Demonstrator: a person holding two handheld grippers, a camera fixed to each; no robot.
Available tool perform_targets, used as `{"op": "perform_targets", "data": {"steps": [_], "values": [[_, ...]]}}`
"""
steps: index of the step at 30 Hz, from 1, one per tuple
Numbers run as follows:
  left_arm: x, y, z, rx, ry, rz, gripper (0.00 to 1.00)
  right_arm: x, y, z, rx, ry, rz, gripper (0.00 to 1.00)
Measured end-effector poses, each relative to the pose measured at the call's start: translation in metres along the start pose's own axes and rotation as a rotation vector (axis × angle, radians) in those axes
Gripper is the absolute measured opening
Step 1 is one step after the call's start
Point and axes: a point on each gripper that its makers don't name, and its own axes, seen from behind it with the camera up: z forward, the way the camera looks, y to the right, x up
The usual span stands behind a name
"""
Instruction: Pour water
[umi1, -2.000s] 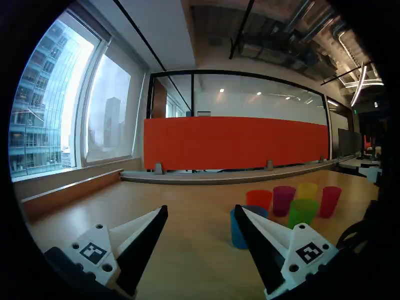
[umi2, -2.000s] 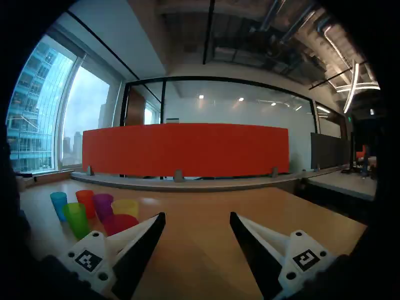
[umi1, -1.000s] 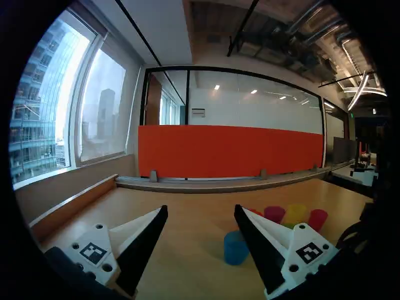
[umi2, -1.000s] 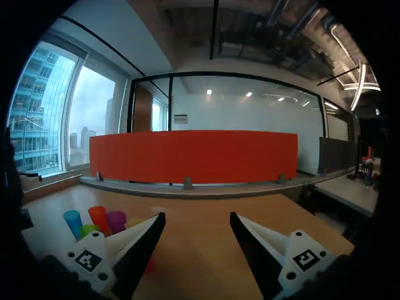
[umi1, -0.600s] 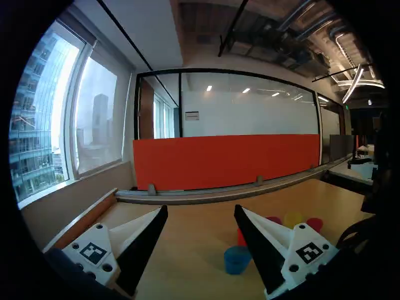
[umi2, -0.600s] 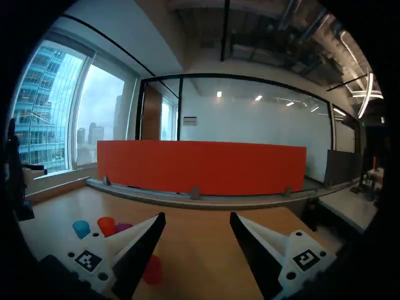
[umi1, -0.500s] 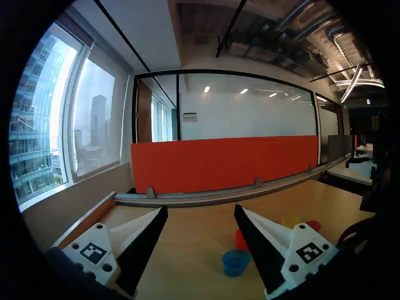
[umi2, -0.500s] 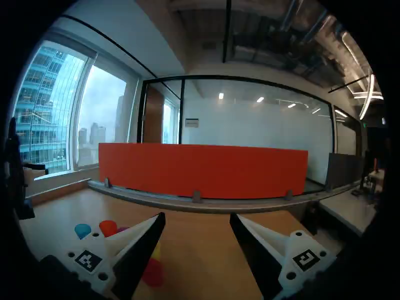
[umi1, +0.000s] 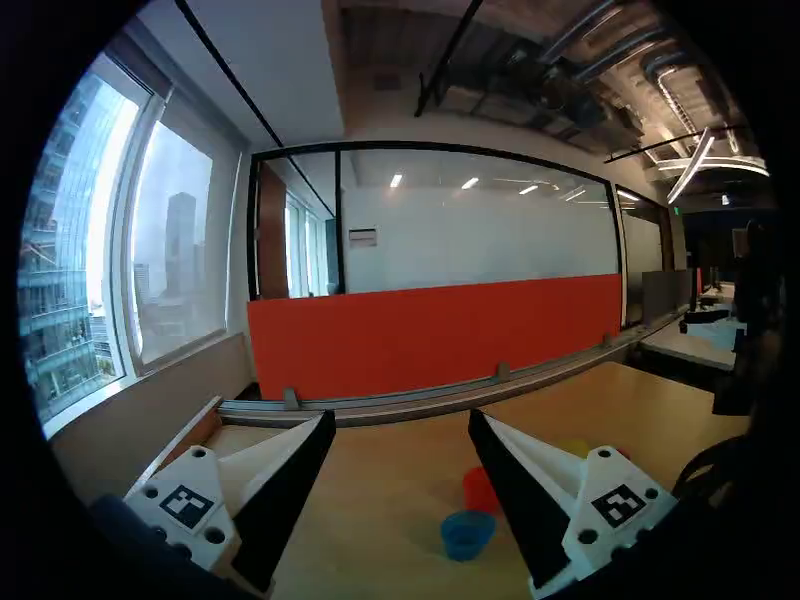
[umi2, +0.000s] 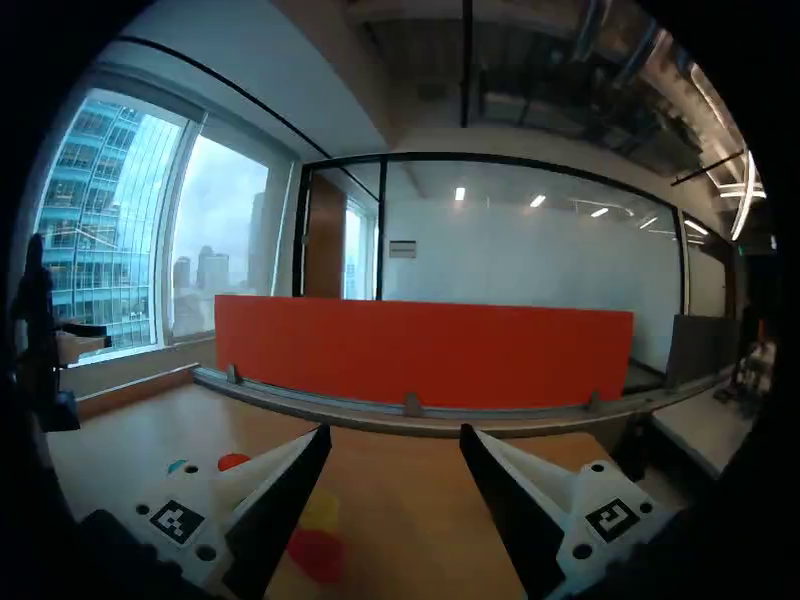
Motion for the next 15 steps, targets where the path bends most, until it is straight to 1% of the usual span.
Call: {"op": "perform_targets", "data": {"steps": [6, 12, 15], "values": [[-0.004, 0.010, 0.000, -0.067, 0.001, 0.000, 0.99, 0.007, -0.019, -0.003, 0.094, 0.021, -0.008, 1.00], [-0.002, 0.025, -0.004, -0.142, 0.005, 0.011, 0.99, 0.015, -0.044, -0.007, 0.198, 0.034, -0.026, 1.00], [-0.001, 0.031, -0.004, -0.179, 0.008, 0.020, 0.99, 0.021, -0.056, -0.010, 0.245, 0.038, -0.017, 1.00]]}}
